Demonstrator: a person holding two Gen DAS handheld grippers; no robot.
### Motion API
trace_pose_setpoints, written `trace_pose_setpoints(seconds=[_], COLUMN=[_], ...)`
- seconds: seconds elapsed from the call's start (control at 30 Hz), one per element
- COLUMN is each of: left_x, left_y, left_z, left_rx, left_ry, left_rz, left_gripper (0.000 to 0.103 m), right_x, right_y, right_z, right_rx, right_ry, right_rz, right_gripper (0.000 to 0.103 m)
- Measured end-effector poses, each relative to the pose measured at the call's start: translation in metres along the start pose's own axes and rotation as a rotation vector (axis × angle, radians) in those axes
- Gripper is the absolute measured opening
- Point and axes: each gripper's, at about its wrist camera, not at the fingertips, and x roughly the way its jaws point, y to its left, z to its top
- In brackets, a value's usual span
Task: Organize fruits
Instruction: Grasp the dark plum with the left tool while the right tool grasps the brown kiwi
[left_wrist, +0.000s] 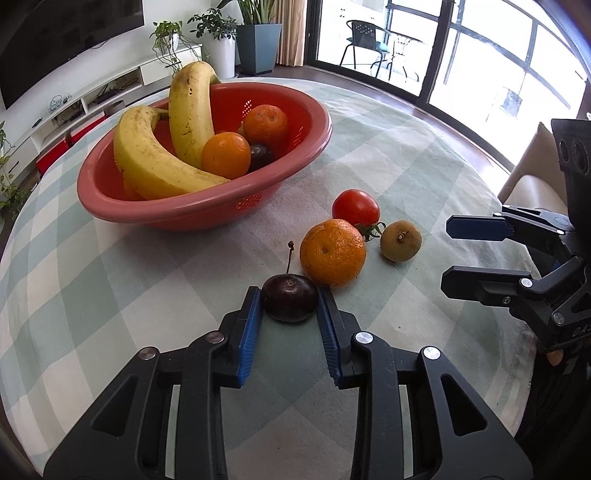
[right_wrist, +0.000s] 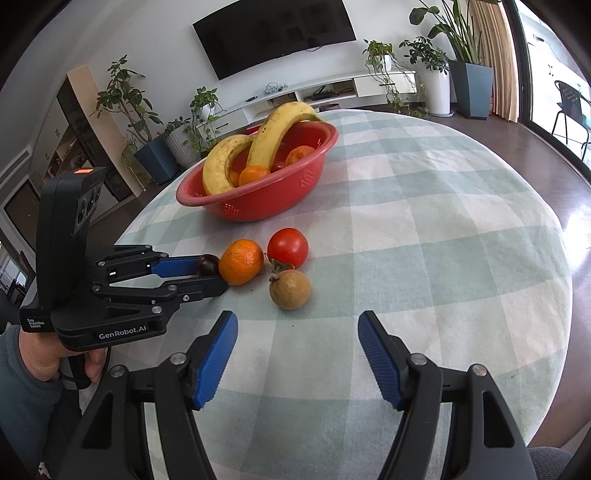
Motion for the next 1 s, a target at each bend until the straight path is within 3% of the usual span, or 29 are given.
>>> trace_pose_setpoints(seconds=[0.23, 0.53, 0.73, 1.0], left_x=[0.000, -0.019, -0.040, -0.045], left_y=[0.000, 0.012, 0.021, 0.024], left_z=[0.000, -0.009, -0.014, -0.017], left_rx=[-0.006, -0.102, -0.161, -0.168], left_ry=[-0.009, -0.056, -0.110, -0.116], left_rz=[0.003, -0.010, -0.012, -0.014], left_gripper=[0.029, 0.028, 0.028, 0.028], right_x=[0.001, 0.008, 0.026, 0.038], right_y=[0.005, 0.018, 0.017, 0.022], right_z=[0.002, 0.015, 0.020, 0.022], right_rx=[-0.022, -0.082, -0.093, -0.151], right_ry=[0.010, 0.029, 0.074, 0.088], right_rz=[-0.024, -0.055, -0.083, -0.117], right_gripper=[0.070, 0.070, 0.062, 0.050])
